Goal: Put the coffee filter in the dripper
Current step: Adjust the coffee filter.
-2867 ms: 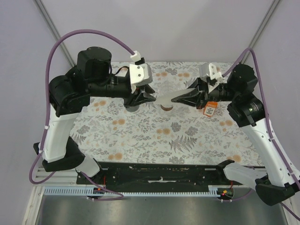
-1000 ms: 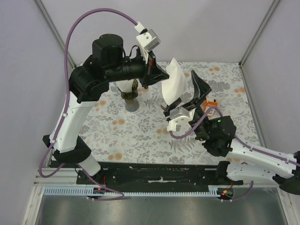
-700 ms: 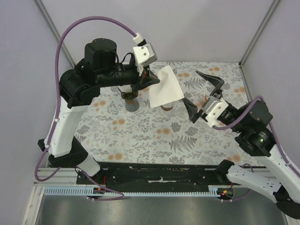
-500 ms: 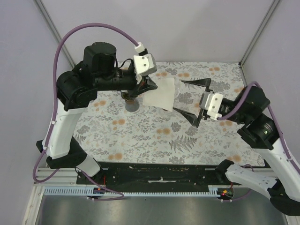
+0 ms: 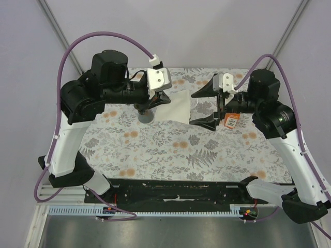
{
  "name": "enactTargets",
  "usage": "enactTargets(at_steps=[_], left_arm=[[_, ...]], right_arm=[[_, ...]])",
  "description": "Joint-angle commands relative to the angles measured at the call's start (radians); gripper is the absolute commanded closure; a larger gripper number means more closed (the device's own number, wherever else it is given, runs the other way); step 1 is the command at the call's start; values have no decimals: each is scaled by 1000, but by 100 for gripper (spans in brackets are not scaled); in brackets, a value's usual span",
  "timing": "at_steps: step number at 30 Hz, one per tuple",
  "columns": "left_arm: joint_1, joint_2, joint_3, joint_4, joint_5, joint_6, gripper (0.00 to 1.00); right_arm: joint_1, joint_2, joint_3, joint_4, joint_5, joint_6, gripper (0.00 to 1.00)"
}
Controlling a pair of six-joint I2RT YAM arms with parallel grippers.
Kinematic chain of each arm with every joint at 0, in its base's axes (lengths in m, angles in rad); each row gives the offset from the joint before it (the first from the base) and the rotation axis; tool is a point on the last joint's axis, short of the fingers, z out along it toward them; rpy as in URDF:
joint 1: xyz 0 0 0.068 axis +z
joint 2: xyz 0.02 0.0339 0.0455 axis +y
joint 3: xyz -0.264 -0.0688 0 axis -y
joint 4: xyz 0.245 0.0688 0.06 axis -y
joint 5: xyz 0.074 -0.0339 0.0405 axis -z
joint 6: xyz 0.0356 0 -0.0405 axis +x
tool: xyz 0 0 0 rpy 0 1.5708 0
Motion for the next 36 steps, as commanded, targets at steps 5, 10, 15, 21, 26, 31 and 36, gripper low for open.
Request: enactTargets(at_steps=[5, 10, 15, 21, 26, 31, 36], left_arm=[[-11, -25, 5, 1, 14, 31, 98], [-16, -28, 8, 1, -32, 46, 98], [-19, -18, 32, -3, 65, 14, 98], [-23, -17, 34, 1, 86, -9, 98], [-23, -14, 43, 11, 120, -40, 98], [-23, -17, 49, 20, 140, -69, 98], [-22, -20, 66, 34, 126, -97, 44]], right_arm=[[-5, -2, 47, 94, -154, 158, 2], [-25, -7, 59, 87, -90, 172, 2], [-23, 29, 19, 309, -115, 363, 6], [3, 81, -15, 532, -227, 526, 39], [43, 110, -2, 526, -290, 511, 67], [44, 86, -6, 445, -319, 418, 100], [44, 70, 20, 218, -278, 214, 100]])
